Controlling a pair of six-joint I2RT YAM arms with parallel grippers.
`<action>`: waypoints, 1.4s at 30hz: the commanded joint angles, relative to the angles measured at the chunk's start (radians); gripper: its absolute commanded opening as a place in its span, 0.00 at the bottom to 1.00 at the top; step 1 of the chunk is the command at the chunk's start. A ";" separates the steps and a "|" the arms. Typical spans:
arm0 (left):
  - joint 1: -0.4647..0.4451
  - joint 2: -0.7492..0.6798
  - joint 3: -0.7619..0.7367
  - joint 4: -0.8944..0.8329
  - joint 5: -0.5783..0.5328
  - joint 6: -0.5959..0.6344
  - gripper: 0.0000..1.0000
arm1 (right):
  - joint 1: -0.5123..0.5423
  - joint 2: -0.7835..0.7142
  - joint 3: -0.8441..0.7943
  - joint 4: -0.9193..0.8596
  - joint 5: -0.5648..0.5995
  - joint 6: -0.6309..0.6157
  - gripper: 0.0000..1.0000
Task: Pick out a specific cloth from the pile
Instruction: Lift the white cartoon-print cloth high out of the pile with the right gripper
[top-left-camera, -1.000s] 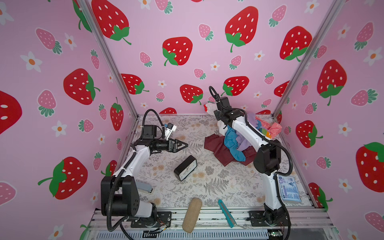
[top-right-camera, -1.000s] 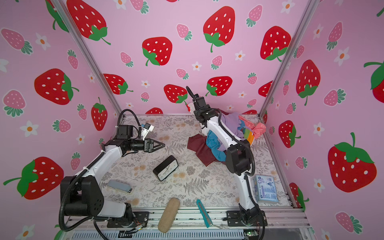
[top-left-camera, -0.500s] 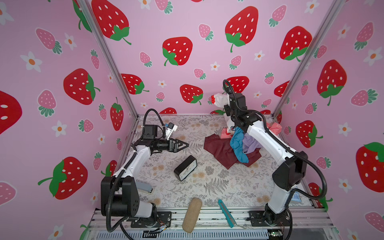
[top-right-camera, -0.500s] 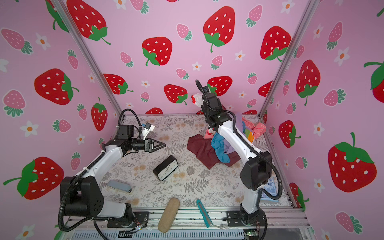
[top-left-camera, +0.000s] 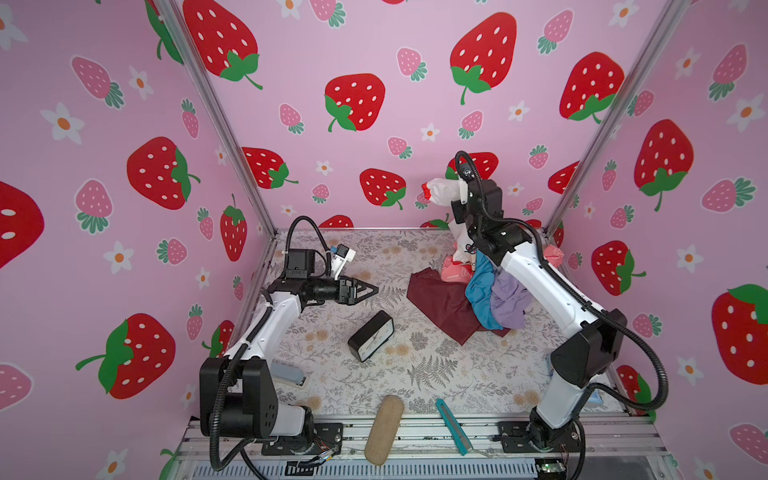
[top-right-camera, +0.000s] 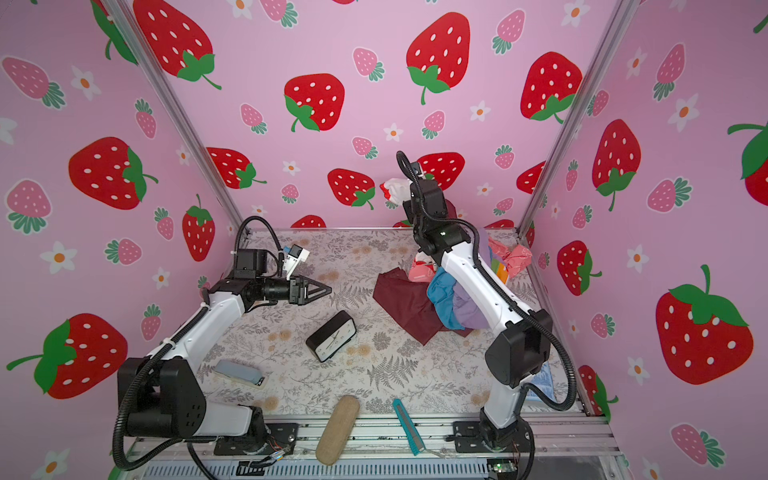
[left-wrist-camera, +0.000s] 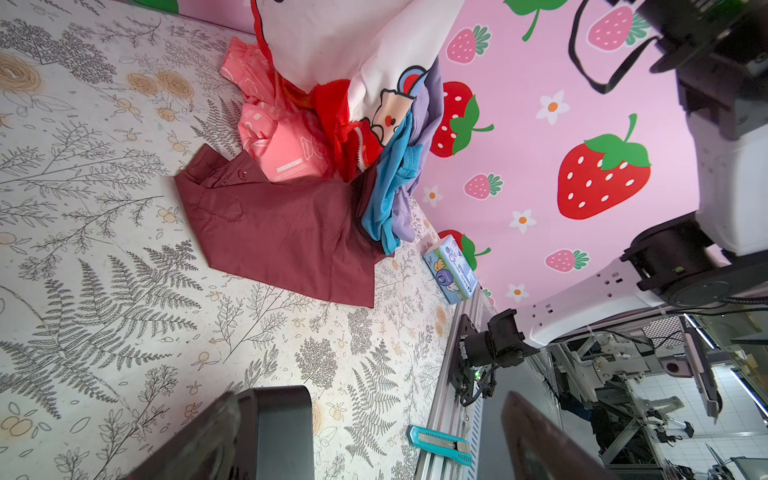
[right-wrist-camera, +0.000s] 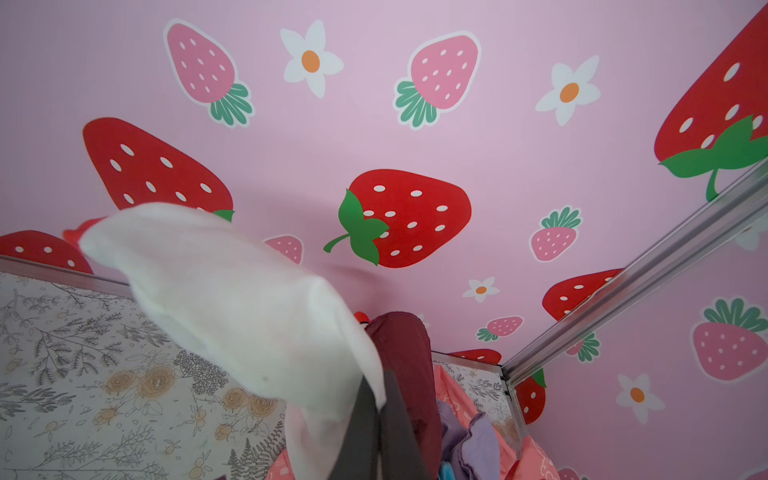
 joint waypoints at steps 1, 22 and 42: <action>-0.006 -0.022 0.013 0.011 0.028 0.008 0.99 | 0.009 -0.075 0.057 0.121 -0.047 -0.012 0.00; -0.008 -0.026 0.006 0.016 0.027 0.008 0.99 | 0.012 -0.057 0.169 0.242 -0.235 -0.004 0.00; -0.007 -0.009 0.007 0.019 0.027 0.013 0.99 | 0.016 0.087 0.431 0.255 -0.299 -0.036 0.00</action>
